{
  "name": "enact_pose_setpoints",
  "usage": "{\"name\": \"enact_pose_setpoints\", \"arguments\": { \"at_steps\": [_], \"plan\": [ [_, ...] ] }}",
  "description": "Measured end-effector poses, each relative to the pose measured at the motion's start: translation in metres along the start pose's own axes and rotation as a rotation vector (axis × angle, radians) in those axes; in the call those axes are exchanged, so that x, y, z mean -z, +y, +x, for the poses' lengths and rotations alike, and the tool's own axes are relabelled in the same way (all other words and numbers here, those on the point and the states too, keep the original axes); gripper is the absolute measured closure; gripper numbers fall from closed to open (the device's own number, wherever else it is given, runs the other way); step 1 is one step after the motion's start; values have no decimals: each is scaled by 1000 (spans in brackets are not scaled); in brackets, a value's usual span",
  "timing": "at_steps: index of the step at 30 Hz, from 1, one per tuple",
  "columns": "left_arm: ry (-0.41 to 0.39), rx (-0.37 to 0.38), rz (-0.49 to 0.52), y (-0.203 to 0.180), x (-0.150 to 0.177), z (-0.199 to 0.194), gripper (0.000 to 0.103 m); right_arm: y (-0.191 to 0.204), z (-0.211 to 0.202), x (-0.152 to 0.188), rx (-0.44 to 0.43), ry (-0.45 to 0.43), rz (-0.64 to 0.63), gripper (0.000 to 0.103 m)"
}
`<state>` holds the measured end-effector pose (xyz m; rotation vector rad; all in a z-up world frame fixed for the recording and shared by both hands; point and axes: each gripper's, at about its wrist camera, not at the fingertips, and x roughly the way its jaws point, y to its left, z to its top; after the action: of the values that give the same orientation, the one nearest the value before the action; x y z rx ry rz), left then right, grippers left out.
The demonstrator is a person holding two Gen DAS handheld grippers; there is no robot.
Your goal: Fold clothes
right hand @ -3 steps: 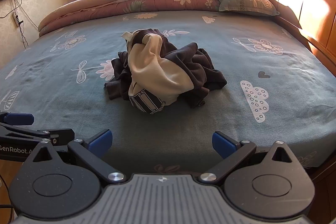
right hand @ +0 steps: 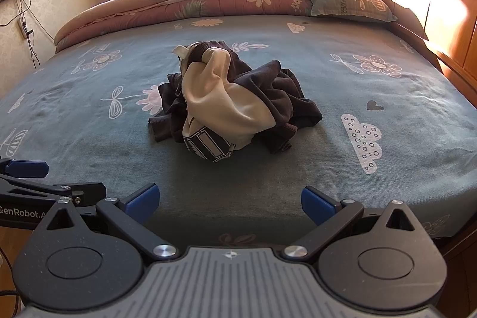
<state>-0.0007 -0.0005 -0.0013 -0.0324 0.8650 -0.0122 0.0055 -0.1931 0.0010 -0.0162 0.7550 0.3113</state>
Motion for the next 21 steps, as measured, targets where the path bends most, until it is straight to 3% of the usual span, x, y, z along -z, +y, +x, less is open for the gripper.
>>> {"name": "enact_pose_setpoints", "arguments": {
  "at_steps": [21],
  "plan": [
    [-17,3,-3,1,-4,-4,1,0,0,0,-1,1,2,0]
  ]
}}
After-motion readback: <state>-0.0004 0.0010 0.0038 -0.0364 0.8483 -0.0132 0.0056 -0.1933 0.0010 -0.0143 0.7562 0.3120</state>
